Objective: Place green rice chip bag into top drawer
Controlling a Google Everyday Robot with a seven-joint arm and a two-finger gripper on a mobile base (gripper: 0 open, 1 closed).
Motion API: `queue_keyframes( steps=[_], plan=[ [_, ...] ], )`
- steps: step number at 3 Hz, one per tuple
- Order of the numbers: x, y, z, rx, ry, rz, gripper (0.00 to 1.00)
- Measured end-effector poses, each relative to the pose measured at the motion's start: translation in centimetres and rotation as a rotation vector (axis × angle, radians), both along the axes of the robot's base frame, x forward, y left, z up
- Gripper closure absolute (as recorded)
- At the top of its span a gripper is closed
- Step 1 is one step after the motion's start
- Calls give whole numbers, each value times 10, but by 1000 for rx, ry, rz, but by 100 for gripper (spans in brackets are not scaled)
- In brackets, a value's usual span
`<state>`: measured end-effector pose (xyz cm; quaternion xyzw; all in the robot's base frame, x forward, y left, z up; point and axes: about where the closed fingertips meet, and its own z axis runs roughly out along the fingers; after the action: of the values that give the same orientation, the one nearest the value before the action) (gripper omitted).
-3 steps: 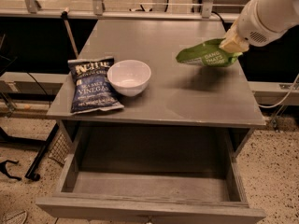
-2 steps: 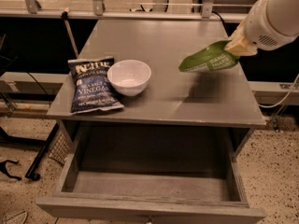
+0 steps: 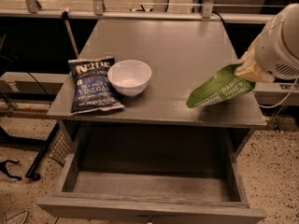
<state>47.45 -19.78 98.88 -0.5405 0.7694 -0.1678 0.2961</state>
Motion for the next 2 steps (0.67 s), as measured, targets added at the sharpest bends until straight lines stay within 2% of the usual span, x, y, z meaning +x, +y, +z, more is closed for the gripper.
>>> queue_keyframes(
  steps=[1, 2],
  plan=[
    [-3, 5, 1, -6, -2, 2, 100],
    [-31, 20, 2, -32, 2, 17, 100]
  ],
)
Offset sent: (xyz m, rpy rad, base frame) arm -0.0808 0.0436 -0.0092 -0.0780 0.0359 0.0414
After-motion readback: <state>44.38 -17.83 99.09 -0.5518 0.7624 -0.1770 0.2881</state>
